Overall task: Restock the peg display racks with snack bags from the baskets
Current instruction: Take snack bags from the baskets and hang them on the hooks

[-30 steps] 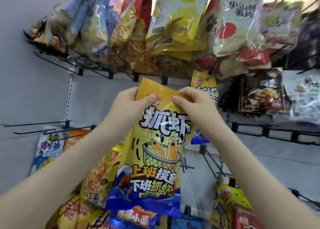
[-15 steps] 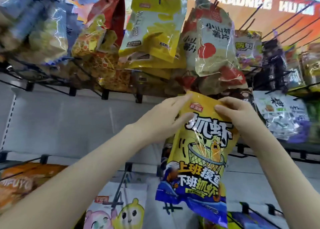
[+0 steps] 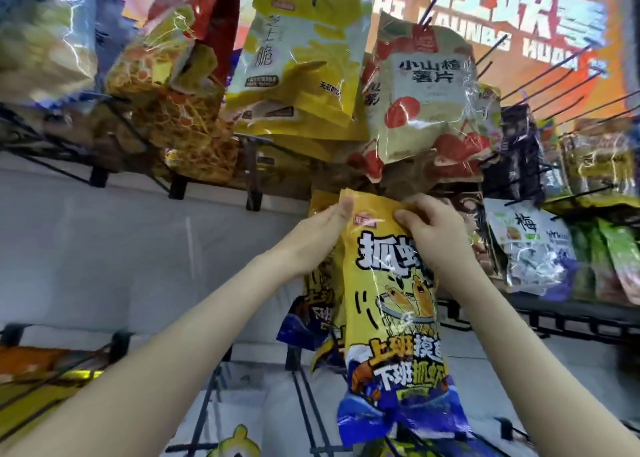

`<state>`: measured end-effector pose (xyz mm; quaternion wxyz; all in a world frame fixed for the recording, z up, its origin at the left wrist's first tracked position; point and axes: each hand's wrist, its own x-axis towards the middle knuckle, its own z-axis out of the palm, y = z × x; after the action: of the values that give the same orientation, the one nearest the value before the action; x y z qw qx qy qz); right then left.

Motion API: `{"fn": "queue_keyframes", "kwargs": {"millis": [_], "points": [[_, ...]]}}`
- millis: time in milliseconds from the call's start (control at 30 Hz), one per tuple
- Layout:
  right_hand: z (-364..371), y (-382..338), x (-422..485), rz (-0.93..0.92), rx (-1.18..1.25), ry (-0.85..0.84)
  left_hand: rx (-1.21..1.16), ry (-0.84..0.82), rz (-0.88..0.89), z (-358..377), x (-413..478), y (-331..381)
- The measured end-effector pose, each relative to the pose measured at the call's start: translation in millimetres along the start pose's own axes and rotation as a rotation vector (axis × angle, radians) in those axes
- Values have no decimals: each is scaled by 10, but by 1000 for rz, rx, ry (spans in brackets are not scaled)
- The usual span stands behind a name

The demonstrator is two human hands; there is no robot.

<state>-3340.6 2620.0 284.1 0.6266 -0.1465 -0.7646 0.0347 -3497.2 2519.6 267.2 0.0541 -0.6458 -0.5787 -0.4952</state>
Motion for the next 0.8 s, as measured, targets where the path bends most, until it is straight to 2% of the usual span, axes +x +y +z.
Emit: {"fn": "queue_keyframes", "kwargs": {"millis": [67, 167, 233, 333, 467, 800], "points": [[87, -89, 58, -18, 21, 45, -170, 44, -5, -17, 14, 38], [181, -163, 118, -37, 50, 102, -51, 206, 34, -105, 25, 49], [220, -162, 112, -29, 17, 150, -4, 248, 70, -141, 31, 34], [261, -142, 68, -13, -61, 233, -11, 279, 69, -140, 23, 86], [244, -166, 100, 2, -13, 279, -104, 345, 84, -99, 61, 182], [156, -179, 337, 138, 220, 58, -253, 377, 22, -92, 205, 176]]}}
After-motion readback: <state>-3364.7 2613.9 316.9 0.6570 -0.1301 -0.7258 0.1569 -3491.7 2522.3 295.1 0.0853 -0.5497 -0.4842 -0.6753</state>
